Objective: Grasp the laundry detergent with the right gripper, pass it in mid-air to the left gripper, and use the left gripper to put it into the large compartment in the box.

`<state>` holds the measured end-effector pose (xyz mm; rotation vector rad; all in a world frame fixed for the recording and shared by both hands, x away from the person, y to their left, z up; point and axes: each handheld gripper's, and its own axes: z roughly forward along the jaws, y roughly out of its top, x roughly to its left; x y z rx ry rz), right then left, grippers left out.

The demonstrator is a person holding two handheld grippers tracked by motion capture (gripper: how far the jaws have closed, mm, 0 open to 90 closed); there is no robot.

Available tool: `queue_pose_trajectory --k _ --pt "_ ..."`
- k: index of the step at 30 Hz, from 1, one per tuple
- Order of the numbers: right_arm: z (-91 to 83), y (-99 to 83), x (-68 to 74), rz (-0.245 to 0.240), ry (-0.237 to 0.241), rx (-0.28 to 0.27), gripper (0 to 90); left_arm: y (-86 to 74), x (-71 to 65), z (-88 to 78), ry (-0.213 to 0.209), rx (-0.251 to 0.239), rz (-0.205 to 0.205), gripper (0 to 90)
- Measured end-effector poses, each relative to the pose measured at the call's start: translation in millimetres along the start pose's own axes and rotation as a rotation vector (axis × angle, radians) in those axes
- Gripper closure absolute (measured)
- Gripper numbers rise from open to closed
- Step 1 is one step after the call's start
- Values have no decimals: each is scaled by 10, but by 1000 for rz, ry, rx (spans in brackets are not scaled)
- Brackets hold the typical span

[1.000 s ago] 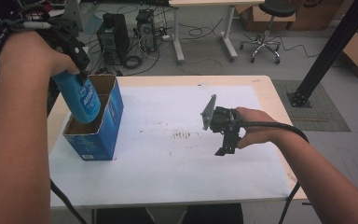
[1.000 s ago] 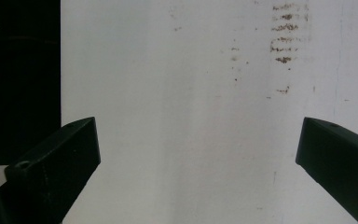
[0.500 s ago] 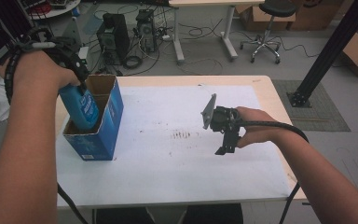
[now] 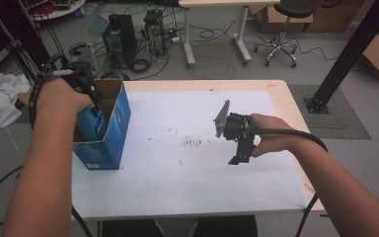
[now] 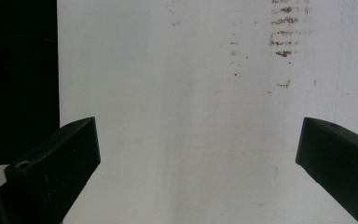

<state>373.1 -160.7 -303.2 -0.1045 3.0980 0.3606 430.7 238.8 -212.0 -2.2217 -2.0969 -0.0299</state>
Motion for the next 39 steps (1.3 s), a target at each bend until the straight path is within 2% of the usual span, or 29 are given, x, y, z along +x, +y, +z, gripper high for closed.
queue_pose_trajectory --k 7,10,13,18,22,26,33,39 --pt "9 -2 4 1 1 0 0 34 13 289 -16 12 -5 381" --pt "11 -12 6 3 2 -1 0 49 2 403 -8 18 -2 381" --pt "18 -24 7 4 3 4 0 66 -6 493 3 20 7 381" --pt "26 -40 7 9 6 12 0 88 -12 594 -9 18 7 381" --pt "29 -52 5 12 8 16 0 107 -28 683 3 18 11 381" --pt "35 -62 5 14 10 16 0 121 -39 753 15 18 9 381" --pt "56 -75 1 21 13 17 0 118 -27 765 10 -2 13 381" --pt "49 -79 3 22 10 15 0 129 5 775 3 -2 -7 376"
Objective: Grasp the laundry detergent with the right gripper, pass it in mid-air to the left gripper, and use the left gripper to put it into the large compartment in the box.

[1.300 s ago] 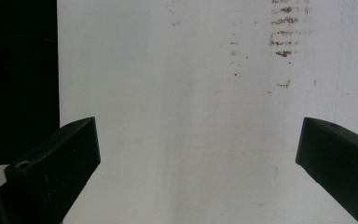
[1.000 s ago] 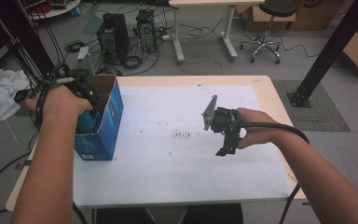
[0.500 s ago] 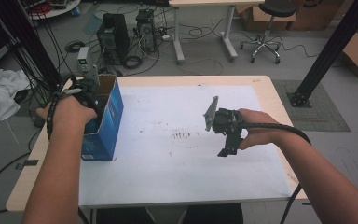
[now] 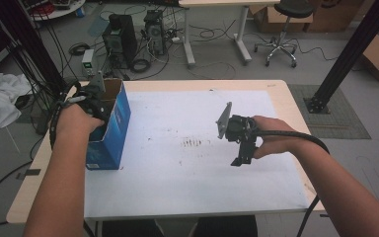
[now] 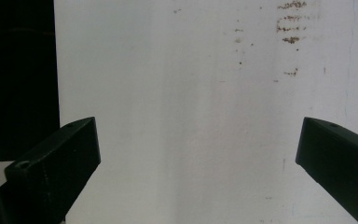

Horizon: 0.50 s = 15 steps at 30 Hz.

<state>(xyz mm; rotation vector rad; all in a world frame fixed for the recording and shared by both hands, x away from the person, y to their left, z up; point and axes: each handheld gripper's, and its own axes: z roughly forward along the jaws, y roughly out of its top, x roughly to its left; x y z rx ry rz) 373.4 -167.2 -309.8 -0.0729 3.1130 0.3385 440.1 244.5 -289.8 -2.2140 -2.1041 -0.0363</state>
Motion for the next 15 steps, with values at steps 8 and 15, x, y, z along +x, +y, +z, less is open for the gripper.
queue_pose_trajectory --k 8,15 --pt "-9 -3 2 3 -4 0 0 -1 1 -7 -15 -20 -8 354" --pt "-19 -6 3 5 -6 -5 0 -1 -34 -25 -3 -10 0 301"
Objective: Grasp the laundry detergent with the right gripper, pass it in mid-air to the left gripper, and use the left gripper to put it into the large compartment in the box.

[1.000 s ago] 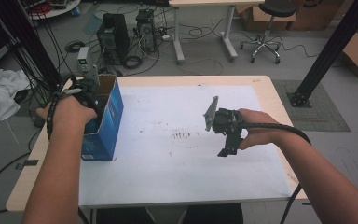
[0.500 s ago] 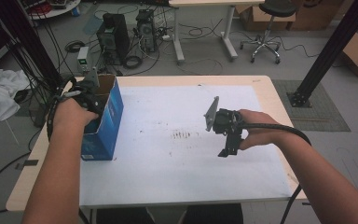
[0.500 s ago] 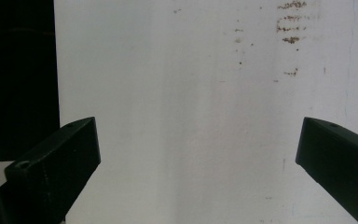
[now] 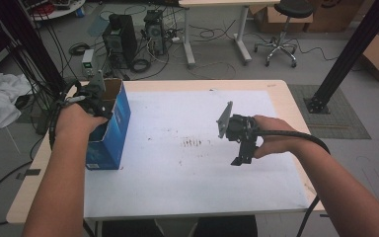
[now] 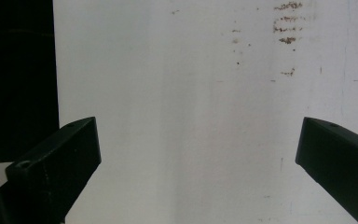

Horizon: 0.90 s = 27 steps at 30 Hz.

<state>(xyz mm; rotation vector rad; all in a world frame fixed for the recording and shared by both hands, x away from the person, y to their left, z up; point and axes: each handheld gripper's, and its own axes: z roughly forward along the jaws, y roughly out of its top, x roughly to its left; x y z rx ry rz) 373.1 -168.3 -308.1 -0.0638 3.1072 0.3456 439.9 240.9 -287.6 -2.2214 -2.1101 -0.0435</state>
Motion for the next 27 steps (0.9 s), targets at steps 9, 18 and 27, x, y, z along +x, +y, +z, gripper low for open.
queue_pose_trajectory --k 9,18,27 --pt "16 -3 8 0 -1 -3 0 -14 -7 -68 12 -13 6 294" --pt "19 -13 9 -3 -2 -5 0 -40 -32 -206 26 -24 10 290" --pt "2 -19 -3 -4 -4 -9 0 -73 -34 -352 27 -43 17 242"
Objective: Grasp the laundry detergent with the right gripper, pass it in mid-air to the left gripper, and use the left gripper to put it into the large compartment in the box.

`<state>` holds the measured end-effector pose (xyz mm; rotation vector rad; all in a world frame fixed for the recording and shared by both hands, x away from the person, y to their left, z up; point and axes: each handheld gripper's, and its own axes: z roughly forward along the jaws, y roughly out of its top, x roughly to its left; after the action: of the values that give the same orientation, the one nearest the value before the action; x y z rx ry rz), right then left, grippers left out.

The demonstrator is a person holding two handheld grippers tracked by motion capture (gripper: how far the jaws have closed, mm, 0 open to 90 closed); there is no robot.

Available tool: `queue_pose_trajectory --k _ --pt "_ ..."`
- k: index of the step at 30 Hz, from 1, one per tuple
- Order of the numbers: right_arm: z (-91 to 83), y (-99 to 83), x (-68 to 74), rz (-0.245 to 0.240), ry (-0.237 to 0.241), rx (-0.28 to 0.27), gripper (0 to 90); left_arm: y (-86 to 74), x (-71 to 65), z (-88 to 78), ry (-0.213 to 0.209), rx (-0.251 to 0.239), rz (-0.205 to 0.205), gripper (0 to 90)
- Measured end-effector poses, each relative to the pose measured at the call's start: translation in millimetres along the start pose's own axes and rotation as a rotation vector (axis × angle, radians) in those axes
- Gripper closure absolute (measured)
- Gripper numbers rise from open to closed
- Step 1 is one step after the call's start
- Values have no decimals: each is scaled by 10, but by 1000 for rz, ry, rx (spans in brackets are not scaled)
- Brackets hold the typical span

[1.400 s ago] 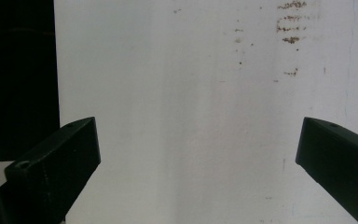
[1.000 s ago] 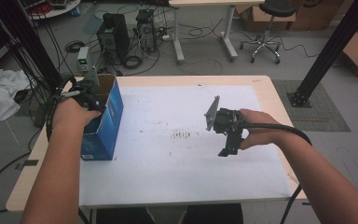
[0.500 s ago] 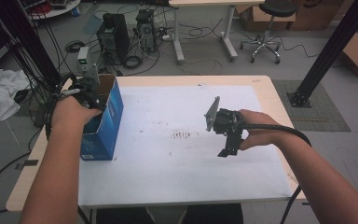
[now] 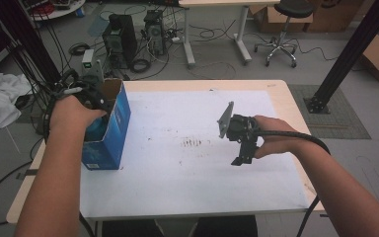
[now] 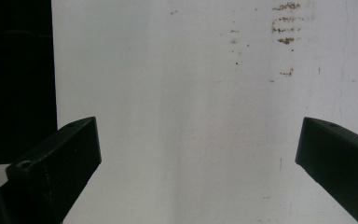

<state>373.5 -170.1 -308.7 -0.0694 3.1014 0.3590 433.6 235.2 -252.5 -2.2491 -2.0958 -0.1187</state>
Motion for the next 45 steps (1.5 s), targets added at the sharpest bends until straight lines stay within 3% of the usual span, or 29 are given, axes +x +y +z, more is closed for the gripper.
queue_pose_trajectory --k 11,13,24,31,40,45 --pt "-12 36 4 -8 -5 -2 0 -49 3 -144 12 -12 8 191" --pt "-18 40 6 -7 -7 -3 0 -63 -4 -174 0 -6 18 183" --pt "-43 53 7 -4 -10 -18 0 -155 -84 -414 29 -16 74 121" --pt "-48 63 2 -4 -14 -30 0 -213 -169 -490 45 -8 125 56" --pt "-43 64 1 -3 -15 -31 0 -261 -316 -644 44 -44 190 41" --pt "-65 53 -1 2 -18 -30 0 -287 -433 -733 39 -59 257 29"
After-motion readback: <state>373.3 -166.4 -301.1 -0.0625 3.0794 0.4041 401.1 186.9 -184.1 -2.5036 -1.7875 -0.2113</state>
